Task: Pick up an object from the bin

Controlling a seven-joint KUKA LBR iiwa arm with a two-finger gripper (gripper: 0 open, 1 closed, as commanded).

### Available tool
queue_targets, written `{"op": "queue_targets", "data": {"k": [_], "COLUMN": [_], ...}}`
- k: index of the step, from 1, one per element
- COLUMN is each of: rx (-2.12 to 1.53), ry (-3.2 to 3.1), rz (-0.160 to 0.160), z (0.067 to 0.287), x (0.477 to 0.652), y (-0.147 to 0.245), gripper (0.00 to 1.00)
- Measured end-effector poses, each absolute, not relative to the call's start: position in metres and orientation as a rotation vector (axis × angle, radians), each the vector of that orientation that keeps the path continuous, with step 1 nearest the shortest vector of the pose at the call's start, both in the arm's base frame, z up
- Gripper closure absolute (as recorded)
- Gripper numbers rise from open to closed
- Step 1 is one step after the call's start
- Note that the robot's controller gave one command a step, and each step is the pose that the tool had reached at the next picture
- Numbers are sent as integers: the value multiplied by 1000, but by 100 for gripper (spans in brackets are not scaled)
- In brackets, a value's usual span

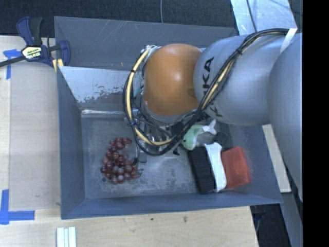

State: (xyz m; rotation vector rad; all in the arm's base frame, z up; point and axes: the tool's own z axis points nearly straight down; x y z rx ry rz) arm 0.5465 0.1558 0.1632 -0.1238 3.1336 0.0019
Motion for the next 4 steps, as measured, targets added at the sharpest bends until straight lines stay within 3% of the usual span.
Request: {"op": "queue_targets", "data": {"k": [1,2,3,4], "rx": [-627,-685,-1148,-1380], "ry": [3077,3054,2915,2805], "rz": [1,3,-1,0], "z": [146,142,96,71], "x": [563,571,575,584], "y": [171,183,190,187], "gripper": [0,0,0,100]}}
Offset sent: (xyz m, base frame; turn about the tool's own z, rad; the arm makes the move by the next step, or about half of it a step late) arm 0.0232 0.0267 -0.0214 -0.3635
